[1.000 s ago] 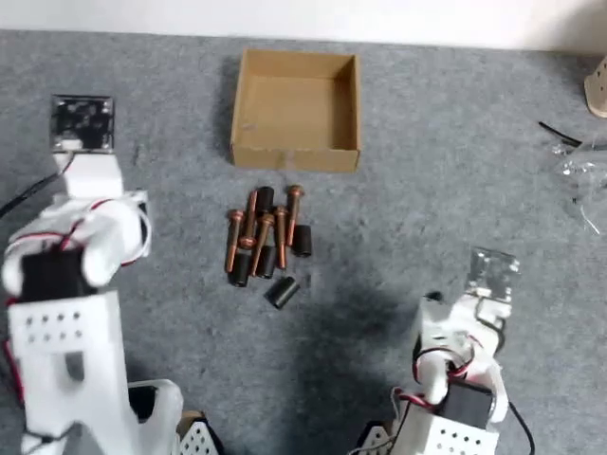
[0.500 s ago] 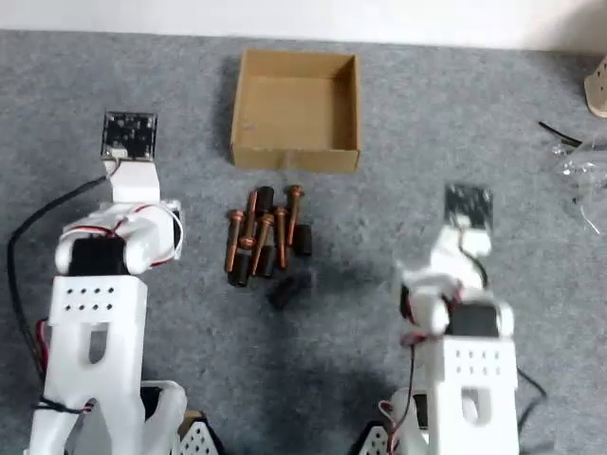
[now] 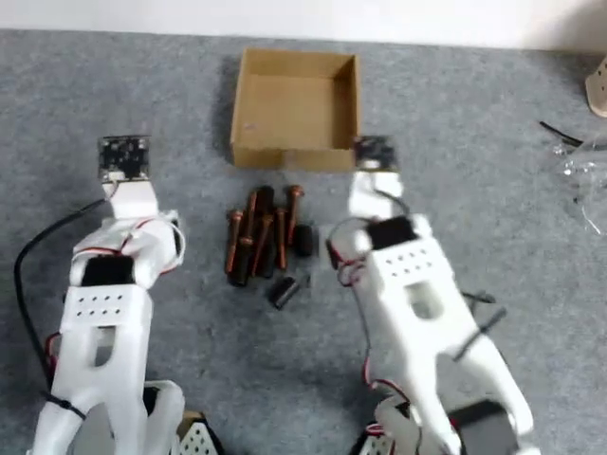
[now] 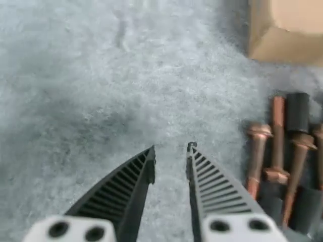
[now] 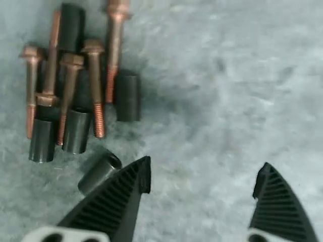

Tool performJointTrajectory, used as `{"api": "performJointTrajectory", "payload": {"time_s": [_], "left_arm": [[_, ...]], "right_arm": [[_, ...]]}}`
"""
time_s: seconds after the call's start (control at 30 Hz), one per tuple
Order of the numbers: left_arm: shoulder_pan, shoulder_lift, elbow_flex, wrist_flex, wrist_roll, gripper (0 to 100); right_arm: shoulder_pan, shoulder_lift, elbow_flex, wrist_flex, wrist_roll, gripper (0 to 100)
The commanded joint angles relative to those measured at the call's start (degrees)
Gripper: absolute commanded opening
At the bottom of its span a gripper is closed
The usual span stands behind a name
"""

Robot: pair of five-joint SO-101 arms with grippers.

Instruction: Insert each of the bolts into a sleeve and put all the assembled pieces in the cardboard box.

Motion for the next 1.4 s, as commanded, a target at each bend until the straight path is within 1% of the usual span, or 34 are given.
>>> {"api": "performJointTrajectory", "payload": {"time_s": [0.0, 0.23, 0.43, 0.53, 0.67, 0.9, 1.03, 1.37], "left_arm": [[-1.3, 0.1, -0.1, -1.8, 1.3, 11], [-1.4, 0.1, 0.0, -2.5, 1.2, 11], [-2.9, 0.1, 0.0, -2.5, 1.2, 11], [-2.9, 0.1, 0.0, -2.5, 1.2, 11], [-2.9, 0.1, 0.0, -2.5, 1.2, 11], [-2.9, 0.1, 0.0, -2.5, 1.2, 11], [-2.9, 0.1, 0.0, -2.4, 1.2, 11], [-2.6, 0.1, 0.0, -2.3, 1.2, 11]], "right_arm": [[-3.6, 5.2, -4.1, -6.9, -0.7, 31.0], [-4.2, 17.4, -16.3, -7.0, -0.8, 31.0], [-7.5, 27.4, -24.3, -7.0, -0.9, 31.0], [-8.8, 30.5, -26.2, -7.0, -4.5, 31.0], [-8.7, 32.0, -26.3, -7.0, -6.8, 31.0], [-8.5, 32.1, -26.2, -7.0, -6.9, 31.0], [-6.6, 32.1, -24.7, -5.8, -6.9, 31.0], [-6.6, 32.3, -23.7, -5.1, -6.9, 31.0]]}}
